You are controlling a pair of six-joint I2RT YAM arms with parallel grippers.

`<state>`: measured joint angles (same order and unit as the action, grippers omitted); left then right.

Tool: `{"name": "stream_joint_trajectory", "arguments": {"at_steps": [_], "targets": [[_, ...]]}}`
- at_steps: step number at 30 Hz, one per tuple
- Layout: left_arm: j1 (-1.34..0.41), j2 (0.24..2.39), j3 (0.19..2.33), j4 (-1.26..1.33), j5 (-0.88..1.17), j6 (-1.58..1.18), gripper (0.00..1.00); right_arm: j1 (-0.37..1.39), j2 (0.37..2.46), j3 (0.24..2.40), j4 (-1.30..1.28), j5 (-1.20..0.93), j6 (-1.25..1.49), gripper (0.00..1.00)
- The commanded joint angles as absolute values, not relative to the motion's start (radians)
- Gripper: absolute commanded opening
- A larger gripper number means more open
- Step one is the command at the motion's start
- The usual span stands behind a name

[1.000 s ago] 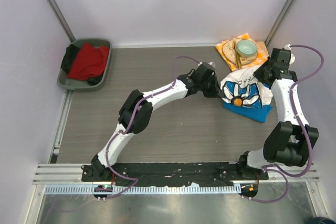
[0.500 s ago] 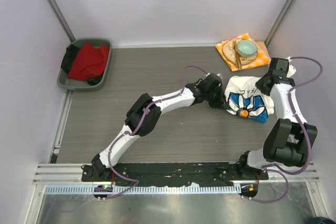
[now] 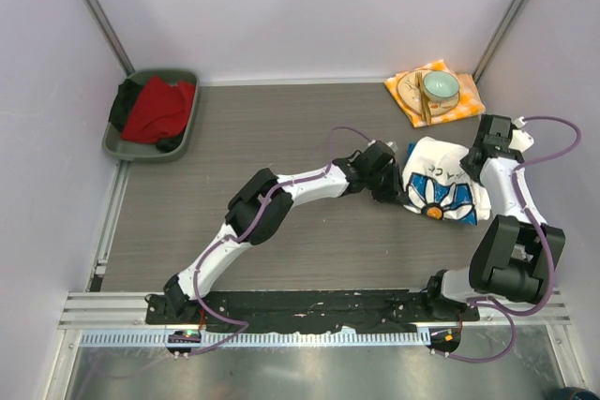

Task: Fold and stack the t-shirts

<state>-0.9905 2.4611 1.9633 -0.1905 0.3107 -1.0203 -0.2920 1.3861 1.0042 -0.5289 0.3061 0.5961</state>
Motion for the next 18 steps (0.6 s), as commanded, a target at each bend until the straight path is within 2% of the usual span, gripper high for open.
{"name": "stream_joint_trajectory", "arguments": {"at_steps": [1, 2, 3, 4, 5, 6, 14, 17, 18], "targets": [[-1.006, 2.404, 1.928, -0.169, 0.327, -1.017, 0.33, -0.298, 1.407, 1.029, -0.532, 0.423, 0.638, 0.25], [-1.006, 2.398, 1.916, -0.169, 0.325, -1.017, 0.67, -0.298, 1.42, 1.044, -0.541, 0.434, 0.638, 0.33], [-1.006, 2.385, 1.91, -0.166, 0.325, -1.012, 0.89, -0.299, 1.422, 1.049, -0.548, 0.448, 0.649, 0.52], [-1.006, 2.375, 1.892, -0.157, 0.327, -1.011, 0.99, -0.298, 1.42, 1.054, -0.549, 0.462, 0.652, 0.64], [-1.006, 2.365, 1.879, -0.147, 0.327, -1.009, 1.0, -0.298, 1.416, 1.063, -0.551, 0.483, 0.656, 0.87], [-1.005, 2.343, 1.87, -0.14, 0.324, -1.009, 1.0, -0.298, 1.404, 1.071, -0.549, 0.494, 0.66, 0.95], [-0.994, 2.217, 1.818, -0.147, 0.325, -0.974, 1.0, -0.295, 1.315, 1.244, -0.609, 0.465, 0.621, 0.98], [-0.986, 2.183, 1.821, -0.166, 0.328, -0.963, 1.0, -0.287, 1.276, 1.247, -0.609, 0.394, 0.614, 0.99], [-0.983, 2.174, 1.821, -0.167, 0.328, -0.962, 1.0, -0.287, 1.269, 1.241, -0.606, 0.314, 0.614, 0.99]]}}
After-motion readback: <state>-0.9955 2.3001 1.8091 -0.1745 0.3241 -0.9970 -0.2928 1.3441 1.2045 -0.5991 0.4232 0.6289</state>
